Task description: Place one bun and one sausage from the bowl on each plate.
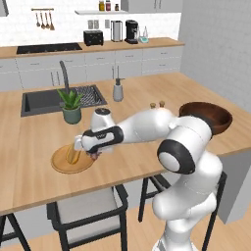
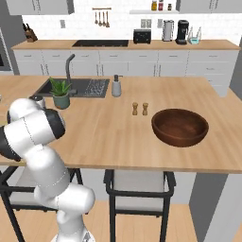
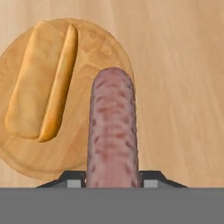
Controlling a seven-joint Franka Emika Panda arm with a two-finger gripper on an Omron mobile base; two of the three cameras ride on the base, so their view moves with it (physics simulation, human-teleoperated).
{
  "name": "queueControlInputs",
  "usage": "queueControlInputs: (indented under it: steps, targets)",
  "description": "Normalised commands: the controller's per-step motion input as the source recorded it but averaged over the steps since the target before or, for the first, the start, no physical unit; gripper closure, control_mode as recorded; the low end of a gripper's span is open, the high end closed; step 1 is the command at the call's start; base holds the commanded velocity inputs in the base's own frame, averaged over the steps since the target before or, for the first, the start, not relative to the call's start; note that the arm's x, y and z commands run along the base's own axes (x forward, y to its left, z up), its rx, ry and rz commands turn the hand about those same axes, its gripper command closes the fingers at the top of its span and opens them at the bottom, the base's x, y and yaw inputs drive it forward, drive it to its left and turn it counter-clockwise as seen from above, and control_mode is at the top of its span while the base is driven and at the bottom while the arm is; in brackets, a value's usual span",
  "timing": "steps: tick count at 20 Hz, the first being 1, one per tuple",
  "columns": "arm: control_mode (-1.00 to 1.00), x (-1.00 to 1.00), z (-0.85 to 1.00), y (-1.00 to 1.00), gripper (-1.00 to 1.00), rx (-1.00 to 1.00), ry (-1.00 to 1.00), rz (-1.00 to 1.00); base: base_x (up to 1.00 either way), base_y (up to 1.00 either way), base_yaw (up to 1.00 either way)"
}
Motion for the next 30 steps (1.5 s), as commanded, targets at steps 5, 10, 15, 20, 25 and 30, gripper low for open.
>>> queueControlInputs:
  steps: [5,10,15,20,25,30]
  targets:
    - [-1.0,0.66,-0.36,0.51,1.0,-0.03,0.18,0.0,0.0,0.0,0.0]
    - [-1.0,0.9,-0.16,0.82,1.0,-0.1,0.07,0.0,0.0,0.0,0.0]
    - [-1.0,0.36,-0.04,0.37,-1.0,-0.04,0.04,0.0,0.0,0.0,0.0]
    - [-1.0,-0.66,0.1,-0.28,-1.0,0.01,-0.02,0.0,0.0,0.0,0.0]
    - [-1.0,-1.0,0.59,-0.91,-1.0,0.15,-0.17,-0.05,0.0,0.0,0.0]
    - [-1.0,-1.0,0.86,-1.0,-1.0,0.24,-0.33,-0.06,0.0,0.0,0.0]
